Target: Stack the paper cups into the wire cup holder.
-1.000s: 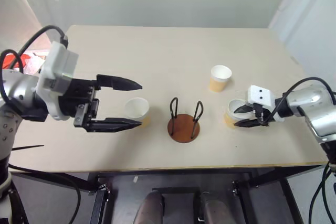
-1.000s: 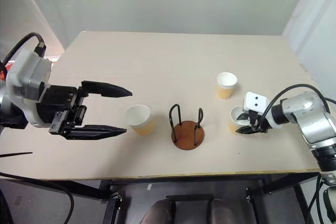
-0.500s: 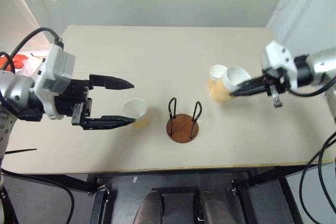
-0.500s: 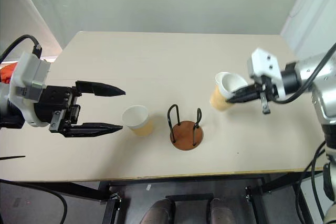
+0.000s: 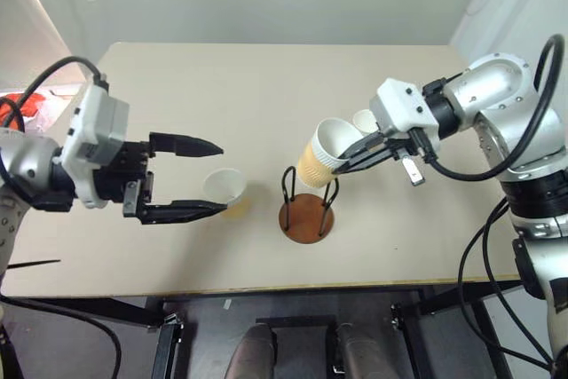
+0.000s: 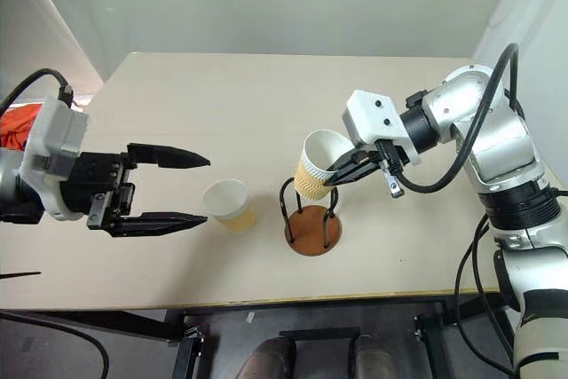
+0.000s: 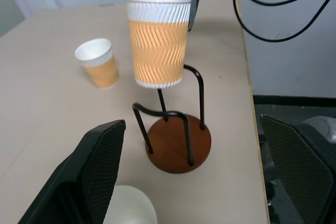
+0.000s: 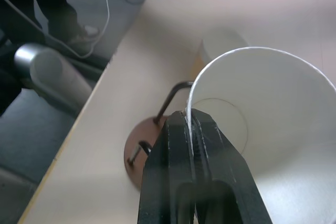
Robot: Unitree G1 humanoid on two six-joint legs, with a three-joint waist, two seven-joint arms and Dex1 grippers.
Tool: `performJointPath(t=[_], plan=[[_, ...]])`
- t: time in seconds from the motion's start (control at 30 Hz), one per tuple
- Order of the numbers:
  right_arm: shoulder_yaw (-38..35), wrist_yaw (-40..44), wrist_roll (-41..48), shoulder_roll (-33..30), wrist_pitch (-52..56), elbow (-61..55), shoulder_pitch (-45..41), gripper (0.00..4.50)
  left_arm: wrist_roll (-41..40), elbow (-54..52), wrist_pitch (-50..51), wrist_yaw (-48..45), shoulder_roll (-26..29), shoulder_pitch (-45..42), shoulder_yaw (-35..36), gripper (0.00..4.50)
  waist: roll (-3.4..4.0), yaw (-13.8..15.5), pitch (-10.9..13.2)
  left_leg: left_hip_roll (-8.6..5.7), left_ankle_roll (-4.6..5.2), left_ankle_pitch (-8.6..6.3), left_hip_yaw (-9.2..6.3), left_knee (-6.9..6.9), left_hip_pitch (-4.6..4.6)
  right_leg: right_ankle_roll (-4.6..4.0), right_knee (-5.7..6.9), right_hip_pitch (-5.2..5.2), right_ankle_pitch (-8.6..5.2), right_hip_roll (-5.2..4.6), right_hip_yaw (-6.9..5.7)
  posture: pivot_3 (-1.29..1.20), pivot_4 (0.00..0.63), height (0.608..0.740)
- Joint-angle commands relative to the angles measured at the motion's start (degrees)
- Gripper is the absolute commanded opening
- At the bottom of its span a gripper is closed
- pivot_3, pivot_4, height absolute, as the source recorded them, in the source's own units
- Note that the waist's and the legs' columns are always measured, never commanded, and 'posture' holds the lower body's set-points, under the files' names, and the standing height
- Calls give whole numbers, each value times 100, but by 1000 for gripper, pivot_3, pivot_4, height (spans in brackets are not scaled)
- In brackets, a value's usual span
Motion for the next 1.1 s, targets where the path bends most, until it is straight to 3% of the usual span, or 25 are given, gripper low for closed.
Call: performJointPath(t=[0.03, 0.1, 0.2, 0.37, 0.5, 0.67, 0.87, 1.1], plan=[[20, 33, -104, 29, -176, -58, -14, 8, -61, -169, 10, 90, 130, 8, 275, 4500, 0, -3, 0, 1, 0, 0, -1, -1, 0, 0, 0, 0, 0, 0, 0, 0, 150, 740], [71, 62, -147, 66, -207, -39, -30, 8, -25, -131, -7, 142, 142, -15, 277, 4500, 0, -3, 0, 1, 0, 0, -1, -1, 2, 0, 3, 0, 0, 0, 0, 0, 150, 740], [111, 87, -185, 106, -203, -19, -53, 679, 31, -89, -22, 211, 156, -46, 219, 4500, 0, -4, 0, 1, -1, 1, -1, 0, 5, -1, 5, 1, 0, 1, 0, 0, 150, 740], [95, 52, -187, 181, -205, -1, -115, 2226, 89, -106, -82, 341, 119, -79, 117, 4500, 0, -4, 0, 1, -1, 1, -1, 0, 5, -2, 5, 1, -1, 1, 0, 0, 150, 740], [-130, -230, -327, 265, -355, 521, -331, 3553, 739, 118, -404, 1000, -136, -474, -362, 4500, 0, 1, 0, 1, -2, 1, -1, 0, 5, -5, 5, 1, -3, 0, 0, 0, 150, 740], [-165, -1032, -1073, 379, -1054, 2717, -1006, 3553, 1759, 531, -404, 2005, -640, -1391, -1394, 4500, 0, 13, 0, -1, -3, 11, -7, 8, 14, -23, 6, 9, 8, -4, 2, 0, 150, 740], [-277, -1736, -1584, 733, -1955, 5839, -1673, 3553, 2135, 760, -372, 2276, -1279, -2066, -1995, 4500, -1, 24, 1, 0, -7, 10, -12, 0, 12, -27, 3, 4, 21, -6, 2, 0, 150, 740], [-215, -2306, -2245, 1031, -2567, 7234, -1860, 3553, 2069, 498, -194, 2265, -1418, -2000, -1927, 4500, 3, 29, 4, 4, -29, -4, -10, -43, -1, 42, -6, -27, 61, -4, -5, 0, 150, 740]])
